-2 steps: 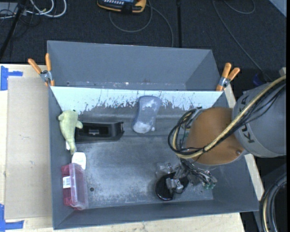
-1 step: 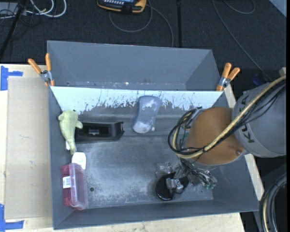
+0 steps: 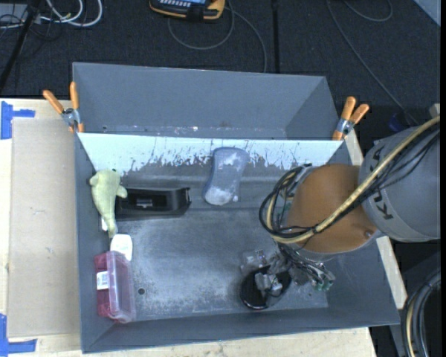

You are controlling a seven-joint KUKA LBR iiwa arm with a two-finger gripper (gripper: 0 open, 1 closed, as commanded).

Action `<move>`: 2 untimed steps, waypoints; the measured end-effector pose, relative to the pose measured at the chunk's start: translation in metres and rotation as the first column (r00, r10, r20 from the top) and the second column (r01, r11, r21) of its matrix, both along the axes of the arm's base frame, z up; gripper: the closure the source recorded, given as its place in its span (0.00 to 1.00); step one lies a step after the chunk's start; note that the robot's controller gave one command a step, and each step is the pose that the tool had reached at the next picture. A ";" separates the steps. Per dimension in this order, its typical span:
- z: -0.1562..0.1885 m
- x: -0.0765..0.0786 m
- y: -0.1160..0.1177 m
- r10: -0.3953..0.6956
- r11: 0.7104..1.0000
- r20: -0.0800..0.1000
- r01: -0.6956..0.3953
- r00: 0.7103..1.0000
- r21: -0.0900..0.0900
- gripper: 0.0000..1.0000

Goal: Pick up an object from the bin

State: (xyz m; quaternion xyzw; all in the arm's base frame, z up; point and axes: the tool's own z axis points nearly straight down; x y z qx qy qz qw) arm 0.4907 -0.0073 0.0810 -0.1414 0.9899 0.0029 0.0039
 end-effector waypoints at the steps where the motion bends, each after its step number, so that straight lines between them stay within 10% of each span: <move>1: 0.019 -0.002 -0.001 0.000 1.000 -0.003 0.000 1.000 -0.001 1.00; 2: 0.040 -0.003 -0.001 -0.001 1.000 -0.010 0.001 1.000 -0.003 1.00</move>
Offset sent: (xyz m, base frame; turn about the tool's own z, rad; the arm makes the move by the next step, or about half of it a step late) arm 0.0000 -0.0002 0.0132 0.0000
